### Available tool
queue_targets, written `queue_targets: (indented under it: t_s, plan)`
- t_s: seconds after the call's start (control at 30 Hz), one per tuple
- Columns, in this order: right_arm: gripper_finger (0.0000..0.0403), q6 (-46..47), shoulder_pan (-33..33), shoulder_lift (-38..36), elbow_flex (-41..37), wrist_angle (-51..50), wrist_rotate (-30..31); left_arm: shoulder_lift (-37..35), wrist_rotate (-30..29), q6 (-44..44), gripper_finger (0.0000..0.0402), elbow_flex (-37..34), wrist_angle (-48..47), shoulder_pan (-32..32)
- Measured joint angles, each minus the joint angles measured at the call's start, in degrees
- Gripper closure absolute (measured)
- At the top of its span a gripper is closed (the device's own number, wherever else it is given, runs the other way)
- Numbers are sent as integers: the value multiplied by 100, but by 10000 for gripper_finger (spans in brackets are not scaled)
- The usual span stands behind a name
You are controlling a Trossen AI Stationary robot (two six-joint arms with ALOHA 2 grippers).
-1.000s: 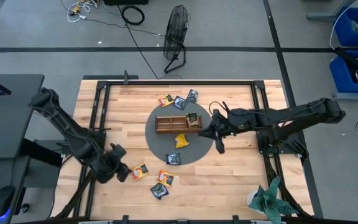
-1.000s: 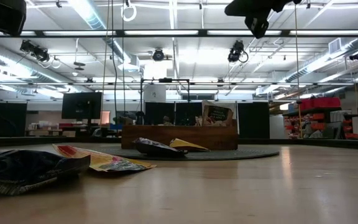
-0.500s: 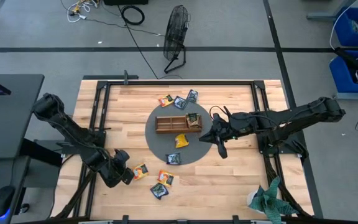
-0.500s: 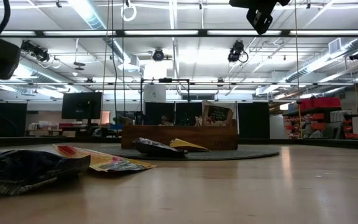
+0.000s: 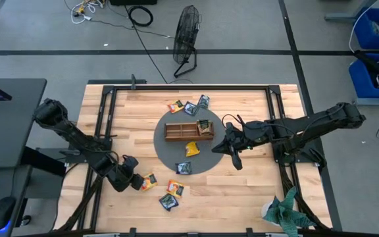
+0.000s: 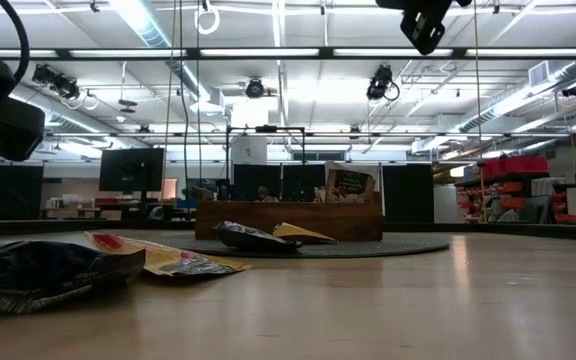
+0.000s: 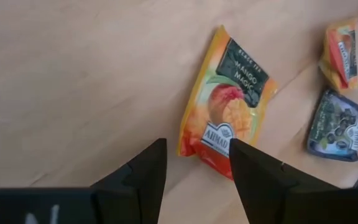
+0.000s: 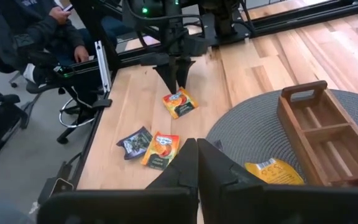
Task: Pick & Place Tea
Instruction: Put the yellow tea bag into the middle section of the wooden organizer
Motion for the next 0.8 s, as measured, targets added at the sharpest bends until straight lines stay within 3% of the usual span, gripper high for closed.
queue_targets:
  t_s: [0.37, 0.47, 0.67, 0.8]
  plan:
    - [403, -78, -109, -2, 0, -94, 9, 14, -143, -20, 238, -11, -43, 148]
    - [403, -86, -150, 0, 0, -101, 11, 20, -256, -17, 274, -21, -80, 149]
    - [403, -94, -160, 0, 0, -106, 11, 26, -293, -6, 386, -29, -112, 149]
    - [403, -93, -160, -1, 0, -140, 37, 26, -287, -5, 394, -29, -110, 149]
